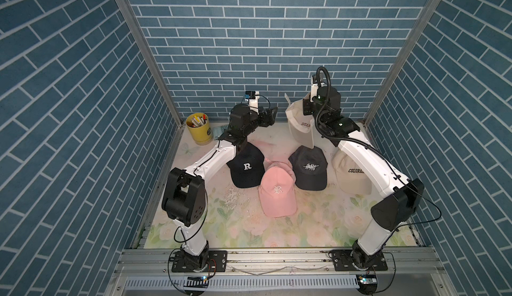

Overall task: Open the adjustable buckle of the baseball cap
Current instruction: Pull the adjustable strap on the baseball cap, then place the baseball cap at the center of the board.

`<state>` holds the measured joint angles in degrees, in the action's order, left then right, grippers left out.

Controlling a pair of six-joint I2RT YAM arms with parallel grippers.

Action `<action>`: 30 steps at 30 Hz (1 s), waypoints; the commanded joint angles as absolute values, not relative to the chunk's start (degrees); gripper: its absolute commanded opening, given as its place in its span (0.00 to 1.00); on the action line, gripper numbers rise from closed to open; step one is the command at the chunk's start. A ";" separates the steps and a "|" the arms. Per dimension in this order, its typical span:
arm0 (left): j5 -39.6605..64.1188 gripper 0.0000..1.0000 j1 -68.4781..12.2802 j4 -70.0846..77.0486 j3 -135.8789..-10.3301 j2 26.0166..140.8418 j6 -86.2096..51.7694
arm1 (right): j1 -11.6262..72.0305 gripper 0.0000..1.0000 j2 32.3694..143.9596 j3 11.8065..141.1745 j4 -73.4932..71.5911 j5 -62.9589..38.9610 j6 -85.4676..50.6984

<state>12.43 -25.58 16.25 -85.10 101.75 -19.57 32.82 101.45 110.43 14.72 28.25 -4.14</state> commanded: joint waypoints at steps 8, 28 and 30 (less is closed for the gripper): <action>11.29 0.84 -34.88 22.53 -69.21 90.11 -5.04 | 37.35 0.00 113.52 133.40 38.32 45.57 -24.28; 1.76 0.86 -42.29 36.44 -67.83 101.27 0.90 | 42.36 0.00 119.37 141.77 43.07 51.92 -38.08; 0.51 0.85 -42.03 36.99 -68.57 102.24 1.66 | 42.47 0.00 119.65 142.97 43.43 52.19 -37.91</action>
